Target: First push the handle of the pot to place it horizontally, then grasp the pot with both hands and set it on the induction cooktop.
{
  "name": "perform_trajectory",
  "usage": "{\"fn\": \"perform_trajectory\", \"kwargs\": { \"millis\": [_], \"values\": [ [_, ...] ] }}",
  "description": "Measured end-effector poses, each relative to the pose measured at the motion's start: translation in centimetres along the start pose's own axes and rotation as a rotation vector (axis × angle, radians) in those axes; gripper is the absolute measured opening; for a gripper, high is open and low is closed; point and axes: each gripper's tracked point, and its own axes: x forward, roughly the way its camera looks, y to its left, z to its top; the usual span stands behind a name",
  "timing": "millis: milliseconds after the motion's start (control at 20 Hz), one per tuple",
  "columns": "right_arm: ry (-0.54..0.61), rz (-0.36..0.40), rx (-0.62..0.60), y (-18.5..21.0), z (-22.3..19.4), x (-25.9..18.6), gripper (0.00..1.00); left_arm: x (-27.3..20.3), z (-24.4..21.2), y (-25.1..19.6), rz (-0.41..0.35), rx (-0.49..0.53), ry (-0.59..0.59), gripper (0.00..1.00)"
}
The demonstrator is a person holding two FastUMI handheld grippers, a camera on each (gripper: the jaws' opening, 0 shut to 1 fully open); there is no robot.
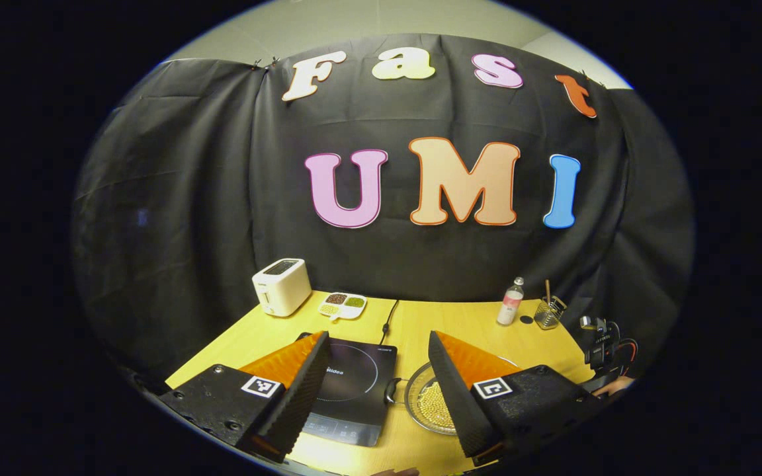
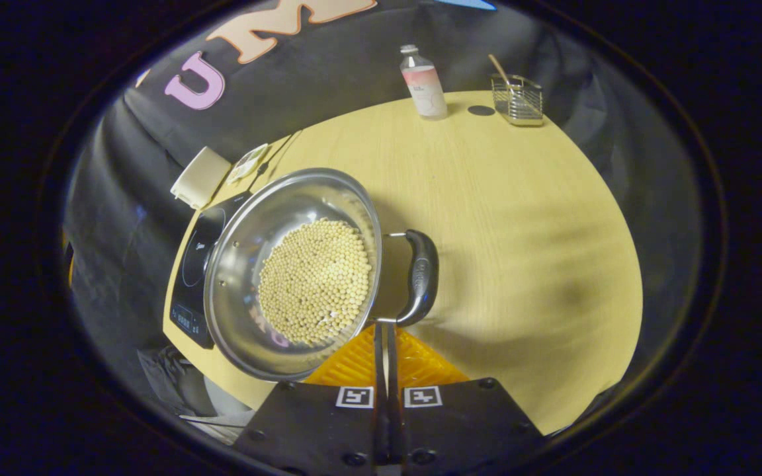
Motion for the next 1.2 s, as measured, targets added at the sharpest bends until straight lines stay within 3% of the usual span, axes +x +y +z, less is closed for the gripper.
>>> {"fn": "perform_trajectory", "kwargs": {
  "millis": [100, 150, 300, 350, 500, 650, 700, 850, 950, 1200],
  "values": [
    [-0.041, -0.011, 0.022, 0.4, 0.6, -0.9, 0.03, 0.8, -0.9, -0.4, -0.04, -0.001, 0.022, 0.86],
    [-0.061, -0.022, 0.039, 0.6, 1.1, -1.2, 0.03, 1.4, -1.1, -0.5, -0.062, 0.001, 0.024, 0.91],
    [-0.105, -0.097, 0.083, 0.3, 1.9, -1.4, 0.0, 3.2, -2.7, -0.5, -0.129, 0.013, 0.065, 0.9],
    [-0.11, -0.125, 0.096, 0.1, 1.9, -1.7, 0.0, 4.0, -3.2, -0.5, -0.151, 0.009, 0.081, 0.86],
    [-0.144, -0.192, 0.165, 0.0, 2.7, -2.2, 0.02, 6.0, -5.6, -0.6, -0.226, -0.011, 0.153, 0.91],
    [-0.174, -0.264, 0.199, 0.0, 3.5, -2.6, 0.22, 7.8, -7.5, -0.2, -0.304, -0.023, 0.204, 0.91],
    [-0.177, -0.289, 0.198, 0.0, 3.5, -2.8, 0.34, 8.5, -8.1, 0.0, -0.319, -0.028, 0.22, 0.91],
    [-0.185, -0.351, 0.175, 0.2, 4.2, -3.1, 0.53, 9.9, -10.7, -0.4, -0.372, -0.037, 0.303, 0.91],
    [-0.182, -0.384, 0.153, 0.1, 4.4, -2.9, 0.72, 10.7, -12.2, -0.3, -0.383, -0.031, 0.344, 0.92],
    [-0.136, -0.388, 0.133, -0.5, 4.5, -1.4, 0.72, 11.6, -16.6, -0.5, -0.38, -0.018, 0.467, 0.92]
  ]
}}
